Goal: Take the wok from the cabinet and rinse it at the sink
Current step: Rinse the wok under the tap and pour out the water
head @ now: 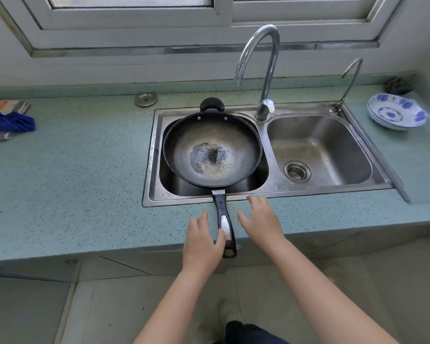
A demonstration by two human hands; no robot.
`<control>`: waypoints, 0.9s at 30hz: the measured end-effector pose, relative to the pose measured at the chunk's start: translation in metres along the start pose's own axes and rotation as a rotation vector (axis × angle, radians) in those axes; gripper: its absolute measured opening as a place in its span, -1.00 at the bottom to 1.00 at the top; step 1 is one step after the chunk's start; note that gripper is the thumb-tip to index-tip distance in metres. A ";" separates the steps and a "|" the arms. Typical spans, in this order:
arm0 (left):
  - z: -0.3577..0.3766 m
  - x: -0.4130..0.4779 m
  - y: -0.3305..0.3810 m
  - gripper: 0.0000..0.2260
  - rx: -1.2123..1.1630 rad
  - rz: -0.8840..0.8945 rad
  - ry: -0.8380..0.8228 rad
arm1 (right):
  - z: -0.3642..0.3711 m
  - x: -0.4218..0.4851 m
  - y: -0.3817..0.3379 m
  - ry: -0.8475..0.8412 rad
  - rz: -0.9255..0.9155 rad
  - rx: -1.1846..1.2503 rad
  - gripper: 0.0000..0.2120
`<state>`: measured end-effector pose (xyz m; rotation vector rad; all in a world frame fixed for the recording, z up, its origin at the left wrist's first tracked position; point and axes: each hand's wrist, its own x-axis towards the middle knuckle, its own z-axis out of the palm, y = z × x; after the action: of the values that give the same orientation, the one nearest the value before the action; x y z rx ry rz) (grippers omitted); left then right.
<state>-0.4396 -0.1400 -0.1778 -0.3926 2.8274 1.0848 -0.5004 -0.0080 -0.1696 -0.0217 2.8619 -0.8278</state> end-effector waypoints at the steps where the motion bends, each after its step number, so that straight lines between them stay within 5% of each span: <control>1: -0.003 0.001 0.001 -0.44 0.065 0.041 0.009 | -0.005 -0.002 0.002 0.029 -0.011 -0.032 -0.55; 6: -0.010 0.014 0.006 -0.52 0.323 0.239 0.053 | -0.023 -0.009 0.006 0.139 -0.060 -0.146 -0.51; 12: -0.003 0.039 0.018 -0.54 0.367 0.411 0.034 | -0.039 0.006 0.019 0.233 -0.106 -0.176 -0.52; 27: 0.068 0.173 0.090 -0.55 0.521 0.443 -0.082 | -0.086 0.179 0.079 0.331 -0.257 -0.210 -0.55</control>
<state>-0.6311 -0.0663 -0.2001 0.3237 3.0359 0.3467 -0.6885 0.0940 -0.1676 -0.3118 3.2993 -0.6144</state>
